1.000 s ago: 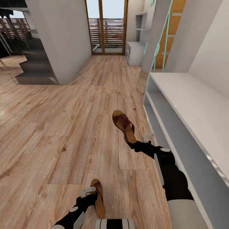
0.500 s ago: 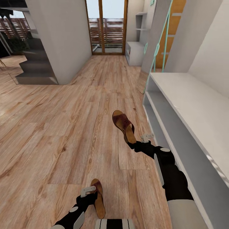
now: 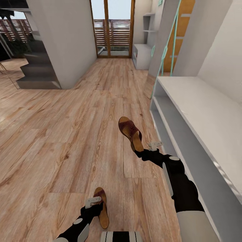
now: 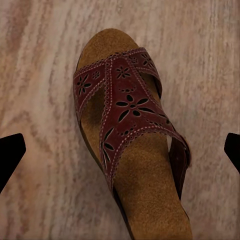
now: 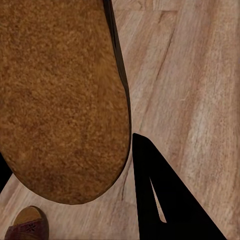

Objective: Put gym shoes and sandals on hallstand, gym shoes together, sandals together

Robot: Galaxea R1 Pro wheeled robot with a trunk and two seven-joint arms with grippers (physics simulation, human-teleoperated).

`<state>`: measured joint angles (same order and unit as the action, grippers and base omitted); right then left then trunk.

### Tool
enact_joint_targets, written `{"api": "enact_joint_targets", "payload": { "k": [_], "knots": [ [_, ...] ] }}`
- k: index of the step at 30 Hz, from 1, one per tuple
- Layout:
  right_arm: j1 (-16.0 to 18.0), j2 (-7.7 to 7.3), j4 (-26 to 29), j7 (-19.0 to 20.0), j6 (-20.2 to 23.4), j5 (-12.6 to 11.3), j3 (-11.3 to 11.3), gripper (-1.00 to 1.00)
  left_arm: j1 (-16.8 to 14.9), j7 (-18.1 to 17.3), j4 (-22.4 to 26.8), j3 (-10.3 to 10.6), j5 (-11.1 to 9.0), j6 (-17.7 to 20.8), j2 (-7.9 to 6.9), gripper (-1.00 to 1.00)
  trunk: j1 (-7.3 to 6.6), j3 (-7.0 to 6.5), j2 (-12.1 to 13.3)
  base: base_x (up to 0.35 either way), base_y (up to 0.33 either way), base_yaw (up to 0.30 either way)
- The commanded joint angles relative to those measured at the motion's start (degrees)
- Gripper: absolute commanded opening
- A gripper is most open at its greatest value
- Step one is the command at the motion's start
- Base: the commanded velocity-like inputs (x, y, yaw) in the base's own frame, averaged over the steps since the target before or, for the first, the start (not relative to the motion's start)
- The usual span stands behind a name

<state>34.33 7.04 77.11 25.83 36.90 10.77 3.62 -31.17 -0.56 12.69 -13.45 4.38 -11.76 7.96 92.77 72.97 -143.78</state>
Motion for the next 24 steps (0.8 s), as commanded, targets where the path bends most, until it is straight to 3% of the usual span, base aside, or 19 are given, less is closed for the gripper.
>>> {"api": "enact_joint_targets", "payload": {
  "k": [1,15,24],
  "knots": [
    [0.03,0.06,0.06,0.45,0.27,0.39,0.16,-1.00,-0.03,-0.06,-0.03,-0.43,0.46,-0.19,0.03,1.00,-0.01,0.04,-0.02,-0.003,-0.004,0.000],
    [0.03,0.00,0.47,0.53,0.27,0.39,0.24,-1.00,-0.03,-0.14,-0.03,-0.43,0.46,-0.19,0.03,1.00,-0.01,0.04,-0.02,0.000,-0.001,-0.002],
    [0.03,0.00,0.36,0.54,0.27,0.39,0.25,-1.00,-0.02,-0.21,-0.04,-0.43,0.46,-0.19,0.03,1.00,0.04,0.48,-0.04,0.000,0.000,-0.163]
  ]
}}
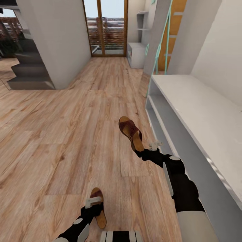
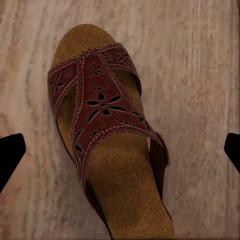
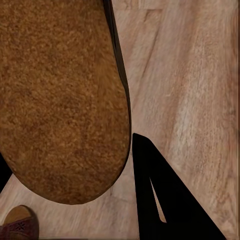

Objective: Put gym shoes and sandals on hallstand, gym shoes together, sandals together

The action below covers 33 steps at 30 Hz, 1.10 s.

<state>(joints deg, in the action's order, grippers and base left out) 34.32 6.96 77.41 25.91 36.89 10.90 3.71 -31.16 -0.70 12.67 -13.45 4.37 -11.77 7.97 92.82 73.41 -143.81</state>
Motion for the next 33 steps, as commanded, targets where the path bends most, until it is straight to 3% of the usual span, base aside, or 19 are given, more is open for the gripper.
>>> {"api": "enact_joint_targets", "payload": {
  "k": [1,16,26,33],
  "knots": [
    [0.04,0.07,0.08,0.42,0.29,0.26,0.16,-1.00,-0.03,-0.08,-0.02,-0.44,0.46,-0.19,0.03,1.00,0.01,0.27,-0.03,0.000,0.000,-0.091],
    [0.04,0.07,0.11,0.44,0.29,0.26,0.16,-1.00,-0.03,-0.09,-0.09,-0.52,0.46,-0.19,0.11,1.00,0.40,3.91,-0.23,0.000,0.000,-0.059],
    [0.04,0.07,0.18,0.41,0.29,0.26,0.16,-1.00,-0.04,-0.09,-0.10,-0.53,0.46,-0.19,0.12,1.00,0.40,4.46,-0.23,0.000,0.000,-0.094],
    [0.04,0.07,0.19,0.42,0.29,0.26,0.16,-1.00,-0.03,-0.03,-0.10,-0.53,0.46,-0.19,0.08,1.00,0.53,5.94,-0.30,0.000,0.000,-0.003]
  ]
}}
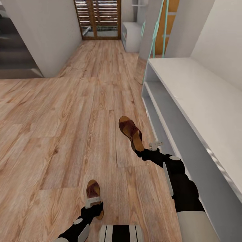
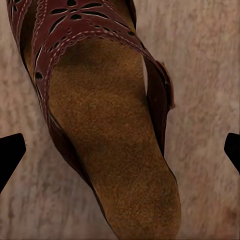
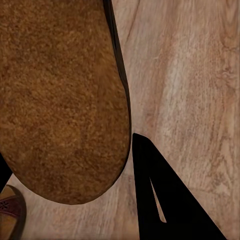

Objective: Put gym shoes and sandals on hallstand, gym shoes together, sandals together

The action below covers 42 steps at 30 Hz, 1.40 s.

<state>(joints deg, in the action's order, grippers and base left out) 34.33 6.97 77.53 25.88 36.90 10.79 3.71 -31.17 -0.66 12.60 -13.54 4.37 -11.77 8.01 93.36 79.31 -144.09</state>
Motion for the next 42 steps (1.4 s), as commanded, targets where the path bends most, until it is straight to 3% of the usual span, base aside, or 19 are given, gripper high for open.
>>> {"api": "enact_joint_targets", "payload": {
  "k": [1,13,22,28,33,42],
  "knots": [
    [0.03,0.07,0.08,0.44,0.28,0.37,0.16,-1.00,-0.03,-0.01,-0.03,-0.38,0.46,-0.19,0.00,1.00,-0.01,0.06,-0.02,0.000,0.000,0.000],
    [0.03,0.07,0.15,0.40,0.28,0.37,0.16,-1.00,-0.03,0.12,-0.03,-0.35,0.46,-0.19,-0.01,1.00,0.30,3.62,-0.18,0.000,0.000,0.000],
    [0.03,0.07,0.14,0.40,0.28,0.37,0.16,-1.00,-0.03,-0.15,0.09,-0.41,0.53,-0.27,0.06,1.00,0.30,3.97,-0.18,0.000,0.000,0.000],
    [0.03,0.07,-0.03,0.40,0.28,0.37,0.16,-1.00,-0.03,-0.38,0.14,-0.44,0.55,-3.10,0.08,1.00,0.30,3.97,-0.18,0.000,0.000,0.000],
    [0.03,0.07,-0.03,0.40,0.28,0.37,0.16,-1.00,-0.03,-0.39,0.14,-0.50,0.55,-3.25,0.08,1.00,0.43,5.18,-0.24,0.000,0.000,0.000],
    [0.03,0.07,0.06,0.35,0.28,0.37,0.16,-1.00,-0.03,-0.39,0.14,-0.53,0.48,-3.44,0.13,1.00,0.48,5.90,-0.27,0.000,0.000,0.000]
  ]
}}
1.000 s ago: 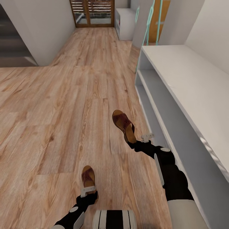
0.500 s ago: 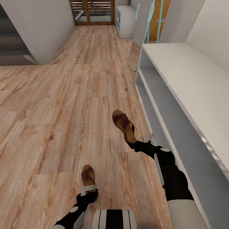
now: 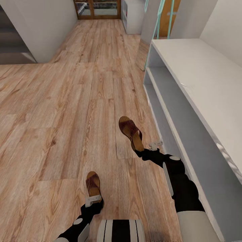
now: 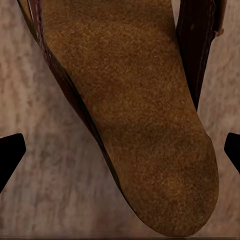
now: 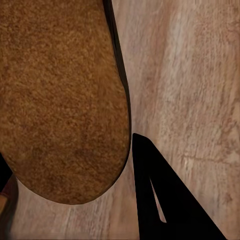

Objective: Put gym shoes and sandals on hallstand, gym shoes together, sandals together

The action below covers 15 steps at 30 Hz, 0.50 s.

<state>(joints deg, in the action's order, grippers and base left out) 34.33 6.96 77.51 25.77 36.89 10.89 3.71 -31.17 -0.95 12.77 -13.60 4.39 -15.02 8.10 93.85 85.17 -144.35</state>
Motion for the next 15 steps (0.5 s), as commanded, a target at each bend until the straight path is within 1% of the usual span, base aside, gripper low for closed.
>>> {"api": "enact_joint_targets", "payload": {
  "k": [1,3,12,15],
  "knots": [
    [0.03,0.07,0.08,0.46,0.29,0.28,0.16,-1.00,-0.03,-0.10,-0.03,-0.46,0.46,-0.19,0.05,1.00,0.01,0.26,-0.03,0.000,0.000,0.000],
    [0.03,0.07,0.09,0.44,0.29,0.28,0.16,-1.00,-0.03,-0.10,-0.03,-0.48,0.45,-0.19,0.10,1.00,0.06,0.71,-0.06,0.000,0.000,0.000],
    [0.03,0.07,0.10,0.44,0.29,0.28,0.16,-1.00,-0.03,-0.32,-0.03,-0.45,0.50,-0.36,0.37,1.00,0.06,0.71,-0.06,0.000,0.000,0.000],
    [0.03,0.07,0.10,0.43,0.29,0.28,0.16,-1.00,-0.03,-1.37,-0.03,0.50,0.47,-0.36,0.30,1.00,0.06,0.71,-0.06,0.000,0.000,0.000]
  ]
}}
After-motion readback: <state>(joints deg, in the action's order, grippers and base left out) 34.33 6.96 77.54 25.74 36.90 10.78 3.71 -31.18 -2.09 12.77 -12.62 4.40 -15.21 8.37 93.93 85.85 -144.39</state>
